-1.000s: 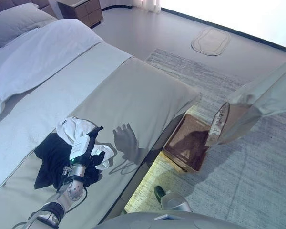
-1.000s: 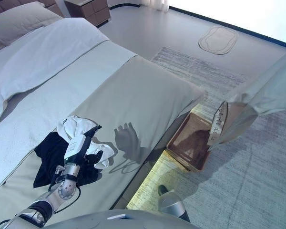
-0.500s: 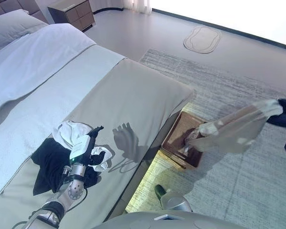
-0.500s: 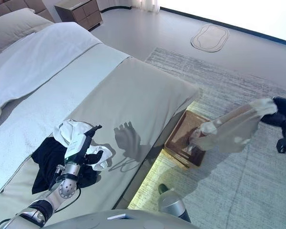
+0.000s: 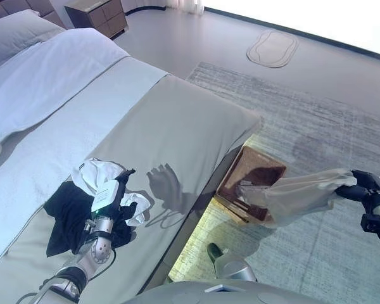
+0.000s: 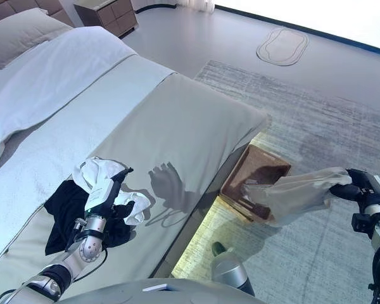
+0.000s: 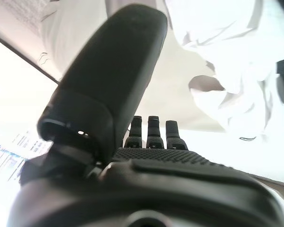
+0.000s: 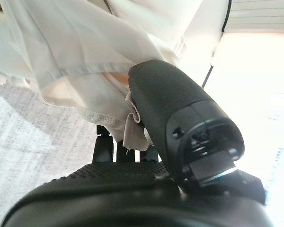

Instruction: Pick up the clothes from the bed and place them into the basket

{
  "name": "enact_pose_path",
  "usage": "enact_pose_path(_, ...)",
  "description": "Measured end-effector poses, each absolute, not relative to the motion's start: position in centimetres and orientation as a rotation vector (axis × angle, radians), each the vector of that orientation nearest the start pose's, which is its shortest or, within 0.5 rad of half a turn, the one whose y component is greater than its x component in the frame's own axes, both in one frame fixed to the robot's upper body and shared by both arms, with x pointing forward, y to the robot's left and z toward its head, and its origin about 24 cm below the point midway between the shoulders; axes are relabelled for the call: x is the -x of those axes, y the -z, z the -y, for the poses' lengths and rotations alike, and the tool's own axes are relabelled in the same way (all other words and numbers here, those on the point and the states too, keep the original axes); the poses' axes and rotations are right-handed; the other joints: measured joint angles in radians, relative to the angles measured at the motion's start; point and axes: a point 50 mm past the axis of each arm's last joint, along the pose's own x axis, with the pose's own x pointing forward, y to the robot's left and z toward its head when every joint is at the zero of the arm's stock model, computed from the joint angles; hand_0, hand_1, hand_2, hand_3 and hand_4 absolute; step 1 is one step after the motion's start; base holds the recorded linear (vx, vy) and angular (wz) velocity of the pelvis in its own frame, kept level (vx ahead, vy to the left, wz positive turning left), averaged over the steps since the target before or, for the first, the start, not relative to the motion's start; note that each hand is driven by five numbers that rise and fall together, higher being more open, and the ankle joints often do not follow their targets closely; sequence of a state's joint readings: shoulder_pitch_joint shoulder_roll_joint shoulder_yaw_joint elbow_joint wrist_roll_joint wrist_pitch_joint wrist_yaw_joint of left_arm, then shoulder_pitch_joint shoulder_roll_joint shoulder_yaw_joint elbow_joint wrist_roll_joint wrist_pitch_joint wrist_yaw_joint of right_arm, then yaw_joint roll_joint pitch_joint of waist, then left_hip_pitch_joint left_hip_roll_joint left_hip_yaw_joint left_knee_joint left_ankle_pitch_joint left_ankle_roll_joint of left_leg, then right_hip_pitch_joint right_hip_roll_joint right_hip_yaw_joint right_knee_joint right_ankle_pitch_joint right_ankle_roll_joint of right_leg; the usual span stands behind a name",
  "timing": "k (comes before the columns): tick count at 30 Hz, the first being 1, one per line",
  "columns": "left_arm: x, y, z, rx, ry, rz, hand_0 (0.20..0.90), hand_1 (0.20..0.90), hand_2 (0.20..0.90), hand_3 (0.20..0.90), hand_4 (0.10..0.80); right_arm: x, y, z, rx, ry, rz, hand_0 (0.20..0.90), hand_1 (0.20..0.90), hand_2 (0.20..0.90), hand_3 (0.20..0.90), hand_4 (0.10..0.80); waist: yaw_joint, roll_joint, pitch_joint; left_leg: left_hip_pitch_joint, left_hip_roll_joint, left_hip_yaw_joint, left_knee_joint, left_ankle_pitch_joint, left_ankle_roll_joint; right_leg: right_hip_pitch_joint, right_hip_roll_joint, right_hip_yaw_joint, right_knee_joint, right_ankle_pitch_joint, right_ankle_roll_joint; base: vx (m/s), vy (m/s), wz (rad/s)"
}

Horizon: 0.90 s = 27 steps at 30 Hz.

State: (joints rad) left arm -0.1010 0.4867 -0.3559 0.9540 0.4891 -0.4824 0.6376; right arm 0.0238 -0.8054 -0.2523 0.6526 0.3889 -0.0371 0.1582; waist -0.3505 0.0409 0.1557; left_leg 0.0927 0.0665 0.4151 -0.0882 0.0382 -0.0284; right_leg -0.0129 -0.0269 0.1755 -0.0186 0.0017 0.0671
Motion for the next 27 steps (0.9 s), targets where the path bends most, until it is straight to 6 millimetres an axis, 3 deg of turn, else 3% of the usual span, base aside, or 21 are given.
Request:
enact_pose_path(21,-21.7,5.5,-24.6,-0.993,-0.024,-0.096,0.9,0.9,0.9,0.9,0.8,-21.9,-5.2,41.1,0.29,0.423,-0.371,0.3,0.3,0.3,0.2,0.1,0.054,0.027,0.024,-0.031,-0.003,-0.05,0.0,0.004,0.004,0.004,-0.01,-0.052,-0.016,0.0,0.0,-0.009,-0.015,0.07)
enact_pose_path(27,-21.8,5.5,-24.6,-0.99,-0.027,-0.096,0.9,0.9,0.9,0.9,0.8,-23.6,-6.0,40.3,0.287,0.391,-0.345,0.3,0.3,0.3,0.2,0.1,0.06,0.028,0.031,-0.031,-0.004,-0.053,0.0,0.004,0.004,0.006,-0.013,-0.056,-0.016,0.0,0.0,0.001,0.001,0.01)
